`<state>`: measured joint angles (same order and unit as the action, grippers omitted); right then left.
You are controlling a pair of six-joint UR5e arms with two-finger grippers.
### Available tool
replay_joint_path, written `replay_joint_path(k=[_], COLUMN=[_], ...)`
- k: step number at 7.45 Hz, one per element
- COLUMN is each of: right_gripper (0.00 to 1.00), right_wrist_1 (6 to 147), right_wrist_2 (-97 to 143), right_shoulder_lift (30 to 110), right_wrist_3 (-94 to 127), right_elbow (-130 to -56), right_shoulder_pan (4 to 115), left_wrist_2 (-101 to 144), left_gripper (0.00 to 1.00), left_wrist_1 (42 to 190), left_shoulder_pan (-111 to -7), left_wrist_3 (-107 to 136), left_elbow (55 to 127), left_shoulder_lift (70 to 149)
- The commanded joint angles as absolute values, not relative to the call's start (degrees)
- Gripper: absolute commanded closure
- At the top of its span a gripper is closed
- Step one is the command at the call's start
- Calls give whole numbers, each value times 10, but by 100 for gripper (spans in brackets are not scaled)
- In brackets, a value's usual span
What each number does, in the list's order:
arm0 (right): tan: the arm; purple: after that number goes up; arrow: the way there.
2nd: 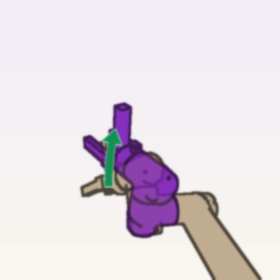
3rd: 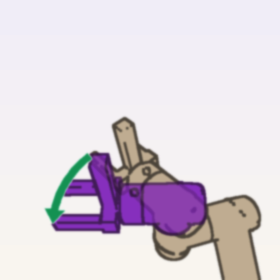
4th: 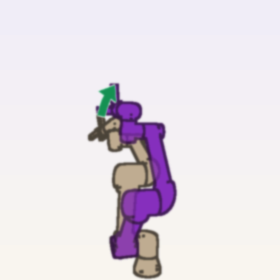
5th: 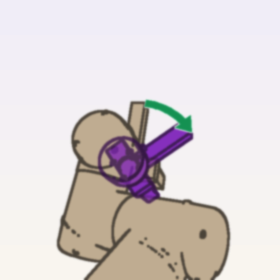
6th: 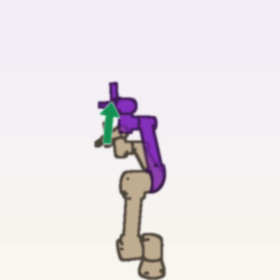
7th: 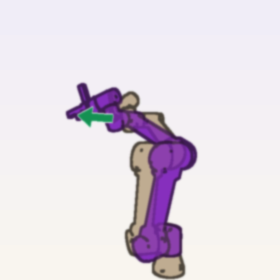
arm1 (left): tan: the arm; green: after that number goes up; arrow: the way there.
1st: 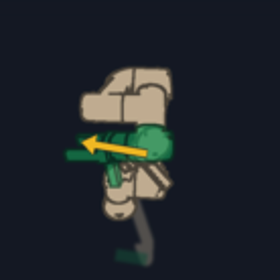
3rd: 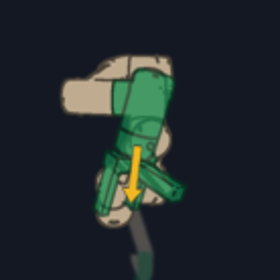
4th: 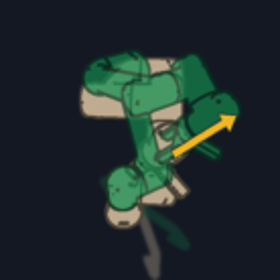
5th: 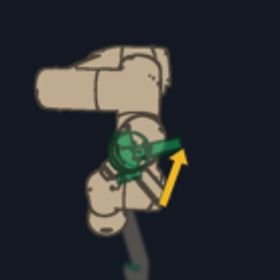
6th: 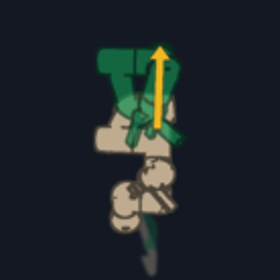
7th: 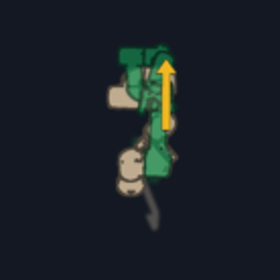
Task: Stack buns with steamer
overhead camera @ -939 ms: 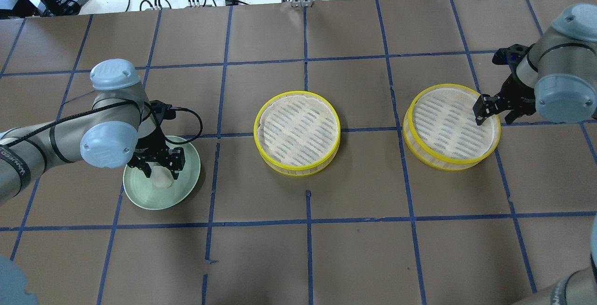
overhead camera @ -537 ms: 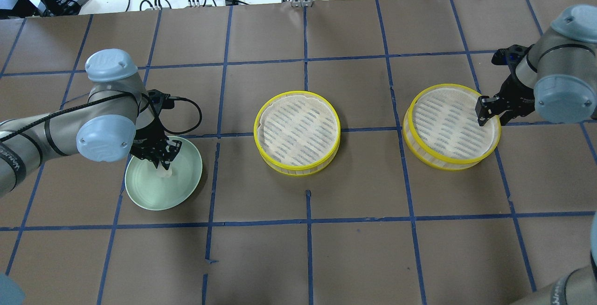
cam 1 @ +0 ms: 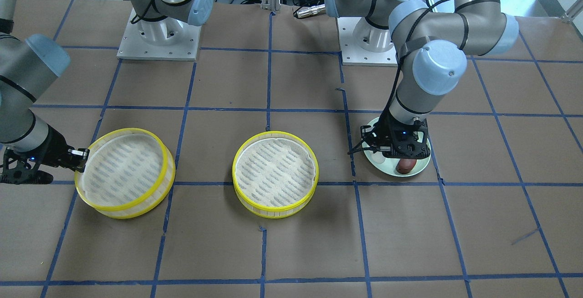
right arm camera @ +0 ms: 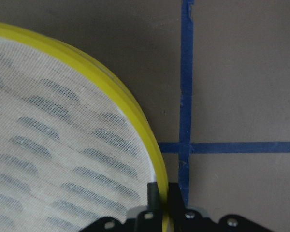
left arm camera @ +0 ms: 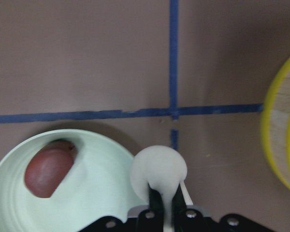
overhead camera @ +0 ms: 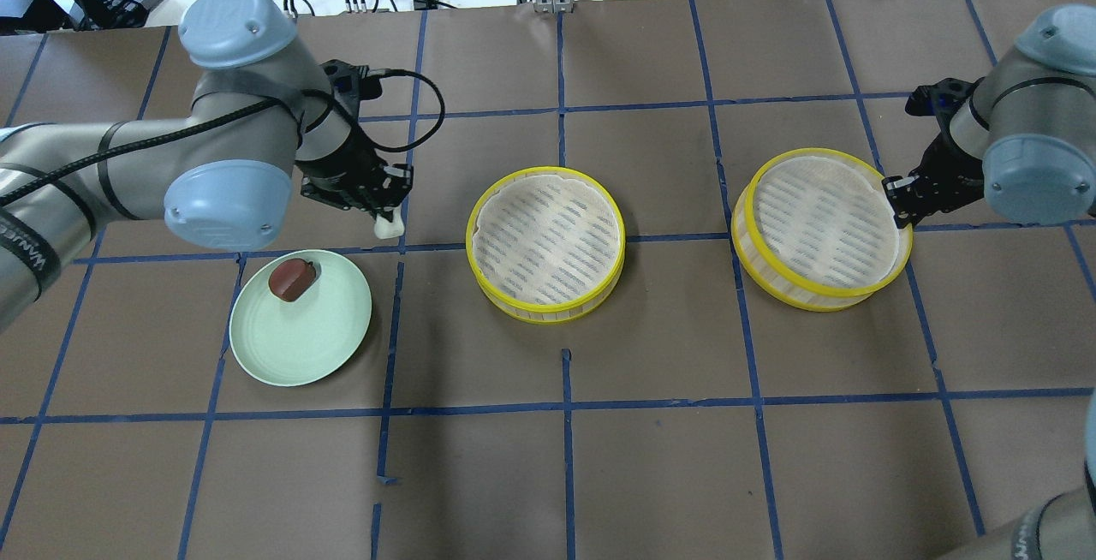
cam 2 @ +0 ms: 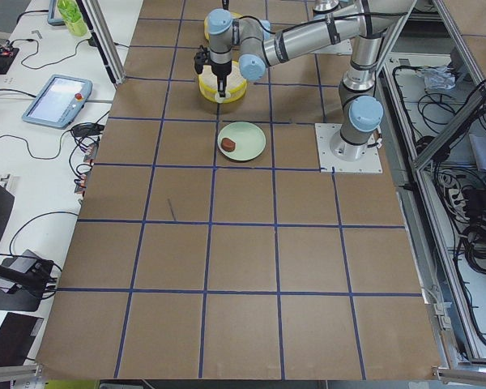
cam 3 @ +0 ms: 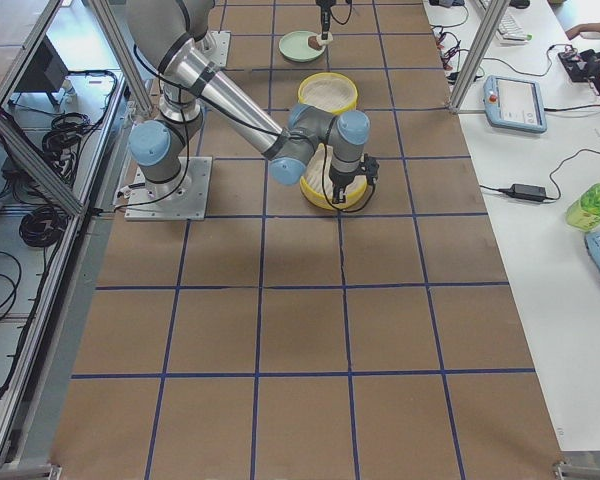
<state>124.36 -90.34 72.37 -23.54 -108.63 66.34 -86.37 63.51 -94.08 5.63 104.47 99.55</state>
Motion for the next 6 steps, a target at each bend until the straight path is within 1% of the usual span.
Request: replay_joint_path(k=[1,2,3,4,6], right_gripper=[94,94,94,94,94], right_wrist_1=[1185,1094,1023,978,969], right_wrist_2=[-905,-905,-905,-906,-903], right_shoulder_lift=[756,795,809,811,809], right_wrist_3=[-232,-231,-230,-229,-221], right_elbow=[-1047,-1003,-957,-919,-915], right_shoulder_pan=[661,662,662,664,673], left_wrist_2=[-850,-853,-856,-857,-857], left_gripper=[91,60,14,0,0], left_wrist_1=[616,590,588,589,590], left_shoulder_pan=[-1032,-1045,-1046,-1046,-1046], left_wrist_3=[227,249,252,251,249], left_elbow=[1024,1025,1029,1030,1033], left_shoulder_lift=[1011,1026,1033,1033,1031])
